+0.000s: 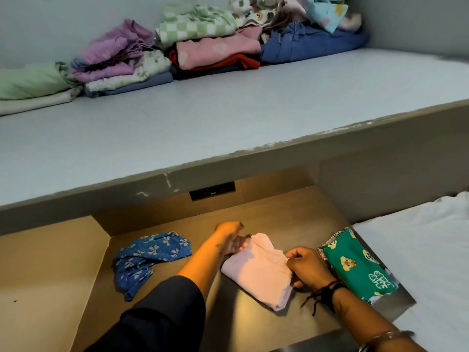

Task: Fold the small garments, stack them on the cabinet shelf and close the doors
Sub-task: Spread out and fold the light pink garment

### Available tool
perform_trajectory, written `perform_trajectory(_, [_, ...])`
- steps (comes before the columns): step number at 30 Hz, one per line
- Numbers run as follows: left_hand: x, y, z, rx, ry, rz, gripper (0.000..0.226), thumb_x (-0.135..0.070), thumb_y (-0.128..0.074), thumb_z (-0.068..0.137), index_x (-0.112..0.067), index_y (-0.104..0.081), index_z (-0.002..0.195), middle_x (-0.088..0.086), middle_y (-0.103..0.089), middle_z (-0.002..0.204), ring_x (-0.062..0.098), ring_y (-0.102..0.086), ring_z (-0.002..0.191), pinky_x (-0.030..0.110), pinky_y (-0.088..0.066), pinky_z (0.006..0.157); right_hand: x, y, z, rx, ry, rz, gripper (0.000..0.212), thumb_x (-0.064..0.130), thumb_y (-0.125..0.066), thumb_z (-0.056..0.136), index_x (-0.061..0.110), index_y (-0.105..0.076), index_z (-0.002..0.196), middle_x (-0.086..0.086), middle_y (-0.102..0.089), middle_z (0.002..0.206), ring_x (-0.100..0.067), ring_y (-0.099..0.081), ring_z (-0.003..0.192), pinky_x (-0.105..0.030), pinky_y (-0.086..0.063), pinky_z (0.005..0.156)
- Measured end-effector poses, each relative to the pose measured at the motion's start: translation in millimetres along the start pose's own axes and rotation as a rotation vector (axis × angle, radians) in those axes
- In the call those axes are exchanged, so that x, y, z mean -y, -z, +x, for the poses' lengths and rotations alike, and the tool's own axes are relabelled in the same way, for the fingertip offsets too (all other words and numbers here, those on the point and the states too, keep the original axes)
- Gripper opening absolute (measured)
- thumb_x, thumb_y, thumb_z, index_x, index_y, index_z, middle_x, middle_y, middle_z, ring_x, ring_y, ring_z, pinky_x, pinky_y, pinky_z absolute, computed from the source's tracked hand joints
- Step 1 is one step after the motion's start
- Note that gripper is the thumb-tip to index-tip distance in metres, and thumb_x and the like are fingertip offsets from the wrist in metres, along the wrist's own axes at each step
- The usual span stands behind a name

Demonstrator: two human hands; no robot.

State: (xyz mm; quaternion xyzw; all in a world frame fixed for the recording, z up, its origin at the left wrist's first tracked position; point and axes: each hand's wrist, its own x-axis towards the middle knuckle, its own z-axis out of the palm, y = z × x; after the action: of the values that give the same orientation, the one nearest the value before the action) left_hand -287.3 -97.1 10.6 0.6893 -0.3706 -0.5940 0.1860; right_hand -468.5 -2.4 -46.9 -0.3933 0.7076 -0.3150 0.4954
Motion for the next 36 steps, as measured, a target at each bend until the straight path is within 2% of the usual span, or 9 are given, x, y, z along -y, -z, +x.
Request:
perform_trajectory(6, [33.3, 8.2, -5.3, -0.042, -0.355, 0.160, 0.015, -0.005, -0.049, 0.095, -0.012, -0.061, 0.102, 0.018, -0.069, 0.093, 0.021, -0.055, 0.055, 0.026, -0.047, 0.049, -9.4, -6.3, -11.8, -0.177, 0.024, -0.310, 0.027, 0.022, -0.054, 0.086, 0.018, -0.056, 0.113, -0.005, -0.059, 0.110, -0.021, -0.058, 0.093, -0.031, -0.052, 0.068])
perform_trajectory(10, [63.3, 33.9, -12.9, 0.038, -0.715, 0.821, 0.039, -0.010, -0.056, 0.086, -0.020, -0.062, 0.124, 0.001, -0.062, 0.126, 0.015, -0.056, 0.113, 0.030, -0.045, 0.102, -14.7, -24.6, -32.3, -0.417, 0.455, -0.808, 0.045, 0.034, -0.057, 0.080, 0.023, -0.051, 0.123, -0.005, -0.052, 0.128, -0.022, -0.052, 0.113, -0.034, -0.051, 0.088])
perform_trajectory(13, [80.2, 50.2, -11.1, 0.147, -0.950, 1.409, 0.056, -0.019, -0.057, 0.084, -0.031, -0.049, 0.138, -0.007, -0.040, 0.151, 0.011, -0.029, 0.141, 0.039, -0.017, 0.120, -24.3, -43.3, -48.5, -0.212, 0.754, -0.967, 0.044, 0.047, -0.055, 0.075, 0.029, -0.058, 0.116, -0.002, -0.060, 0.128, -0.024, -0.057, 0.115, -0.043, -0.046, 0.098])
perform_trajectory(16, [93.4, 56.6, -0.4, 0.128, -1.032, 1.613, 0.053, -0.021, -0.052, 0.093, -0.031, -0.042, 0.144, -0.002, -0.030, 0.158, 0.017, -0.021, 0.148, 0.041, -0.001, 0.120, -38.9, -56.0, -60.6, -0.015, 0.719, -1.108, 0.041, 0.052, -0.052, 0.075, 0.028, -0.063, 0.107, -0.002, -0.065, 0.119, -0.023, -0.062, 0.105, -0.041, -0.050, 0.090])
perform_trajectory(20, [102.4, 55.2, 4.0, 0.046, -1.186, 1.569, 0.039, -0.030, -0.041, 0.100, -0.025, -0.054, 0.136, 0.003, -0.043, 0.152, 0.020, -0.033, 0.143, 0.035, -0.007, 0.119, -44.1, -59.5, -63.9, 0.008, 0.662, -1.149, 0.053, 0.049, -0.085, 0.045, 0.030, -0.069, 0.092, 0.004, -0.073, 0.091, -0.014, -0.069, 0.075, -0.026, -0.058, 0.065])
perform_trajectory(22, [102.1, 54.7, 4.5, 0.043, -1.219, 1.493, 0.035, -0.035, -0.042, 0.099, -0.025, -0.061, 0.127, 0.000, -0.049, 0.147, 0.017, -0.036, 0.141, 0.037, -0.011, 0.120, -39.1, -55.0, -67.9, -0.026, 0.676, -1.129, 0.051, 0.044, -0.083, 0.056, 0.026, -0.069, 0.102, 0.001, -0.071, 0.102, -0.016, -0.068, 0.088, -0.028, -0.057, 0.075])
perform_trajectory(26, [92.1, 59.3, -5.4, 0.163, -1.057, 1.232, 0.026, -0.034, -0.050, 0.093, -0.026, -0.064, 0.113, -0.009, -0.057, 0.135, 0.007, -0.044, 0.129, 0.021, -0.024, 0.109, -32.1, -46.9, -73.8, 0.060, 0.622, -0.813, 0.034, 0.024, -0.044, 0.093, 0.022, -0.059, 0.123, -0.001, -0.061, 0.127, -0.018, -0.056, 0.113, -0.028, -0.045, 0.093])
perform_trajectory(31, [69.1, 63.8, -15.4, 0.404, -0.654, 0.761, 0.010, -0.015, -0.059, 0.087, -0.021, -0.064, 0.080, -0.004, -0.064, 0.076, 0.007, -0.057, 0.068, 0.017, -0.046, 0.063, -28.6, -40.3, -77.2, 0.072, 0.444, -0.309, 0.029, 0.012, -0.052, 0.087, 0.021, -0.068, 0.110, 0.007, -0.070, 0.106, -0.004, -0.063, 0.092, -0.015, -0.048, 0.080])
perform_trajectory(36, [71.3, 51.7, 0.2, 0.396, -0.569, 0.534, 0.008, -0.012, -0.065, 0.089, -0.015, -0.067, 0.082, -0.002, -0.066, 0.075, 0.008, -0.058, 0.068, 0.018, -0.049, 0.064, -40.6, -45.2, -68.2, -0.014, 0.226, -0.030, 0.019, 0.002, -0.055, 0.084, 0.015, -0.069, 0.089, -0.007, -0.071, 0.088, -0.021, -0.065, 0.083, -0.024, -0.053, 0.071])
